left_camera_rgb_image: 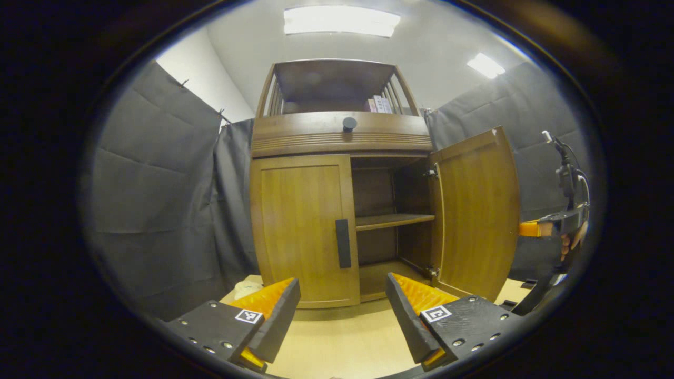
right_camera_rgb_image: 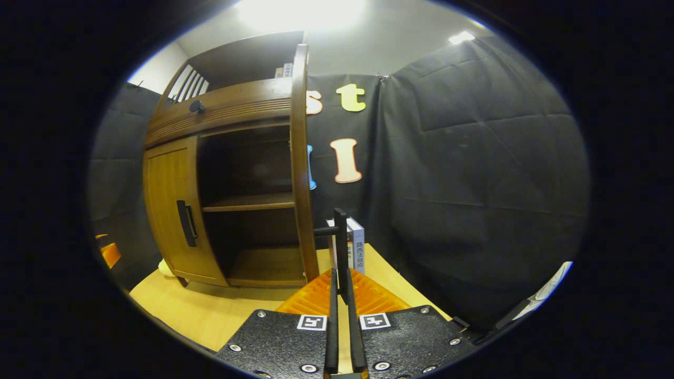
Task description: Open the right door of the double-door shoe cabinet with the right hand, and open the left door with the left hand.
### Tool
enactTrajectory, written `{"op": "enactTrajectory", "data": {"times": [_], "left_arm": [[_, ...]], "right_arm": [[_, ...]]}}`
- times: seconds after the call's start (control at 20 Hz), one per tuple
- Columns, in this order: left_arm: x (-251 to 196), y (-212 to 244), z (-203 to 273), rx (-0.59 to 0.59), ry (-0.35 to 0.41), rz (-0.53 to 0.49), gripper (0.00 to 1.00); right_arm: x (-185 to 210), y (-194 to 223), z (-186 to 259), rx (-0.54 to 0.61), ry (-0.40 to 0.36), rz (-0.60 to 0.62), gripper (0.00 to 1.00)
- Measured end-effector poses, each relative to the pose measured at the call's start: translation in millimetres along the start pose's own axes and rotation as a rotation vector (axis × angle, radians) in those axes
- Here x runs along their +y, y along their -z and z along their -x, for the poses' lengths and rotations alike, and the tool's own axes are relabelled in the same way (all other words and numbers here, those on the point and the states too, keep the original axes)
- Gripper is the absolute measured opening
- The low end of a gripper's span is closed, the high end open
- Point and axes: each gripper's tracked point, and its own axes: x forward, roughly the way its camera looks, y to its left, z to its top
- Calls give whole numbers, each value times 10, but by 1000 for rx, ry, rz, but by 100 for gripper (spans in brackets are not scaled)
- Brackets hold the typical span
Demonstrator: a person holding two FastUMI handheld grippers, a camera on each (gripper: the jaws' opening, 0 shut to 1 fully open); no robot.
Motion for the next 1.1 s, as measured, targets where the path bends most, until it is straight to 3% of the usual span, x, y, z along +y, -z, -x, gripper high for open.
{"op": "enactTrajectory", "data": {"times": [0.05,0.15,0.2,0.25,0.3,0.55,0.6,0.65,0.7,0.75,0.8,0.9,0.95,1.0,1.1], "left_arm": [[-57,-10,-39,-3,8,-1,99],[-115,-9,-102,-6,21,0,99],[-121,-11,-125,-7,25,4,99],[-125,-3,-159,-5,28,7,99],[-131,2,-215,-4,27,10,99],[-20,-98,-691,-4,7,17,99],[1,-116,-780,-6,2,20,99],[38,-127,-897,-7,-3,24,93],[55,-146,-980,-9,-6,27,99],[75,-171,-1064,-10,-9,28,99],[73,-171,-1153,-9,-10,25,87],[91,-152,-1350,-9,-9,11,86],[120,-136,-1434,-9,-8,4,87],[131,-115,-1524,-6,-10,0,99],[144,-48,-1675,6,-10,2,99]], "right_arm": [[-13,-1,59,3,-10,-13,8],[-99,7,172,-1,0,-10,9],[-150,3,227,-7,4,0,0],[-152,-22,291,-14,0,5,13],[-126,-36,362,-23,-16,8,17],[-181,-11,679,-62,-12,66,94],[-175,5,728,-61,-12,76,94],[-178,27,776,-61,-8,91,94],[-196,45,798,-62,-2,102,95],[-210,48,823,-61,6,107,94],[-217,57,838,-57,9,105,94],[-247,69,869,-52,16,88,95],[-275,68,900,-51,22,80,94],[-302,90,920,-50,31,75,95],[-353,154,938,-37,49,74,95]]}}
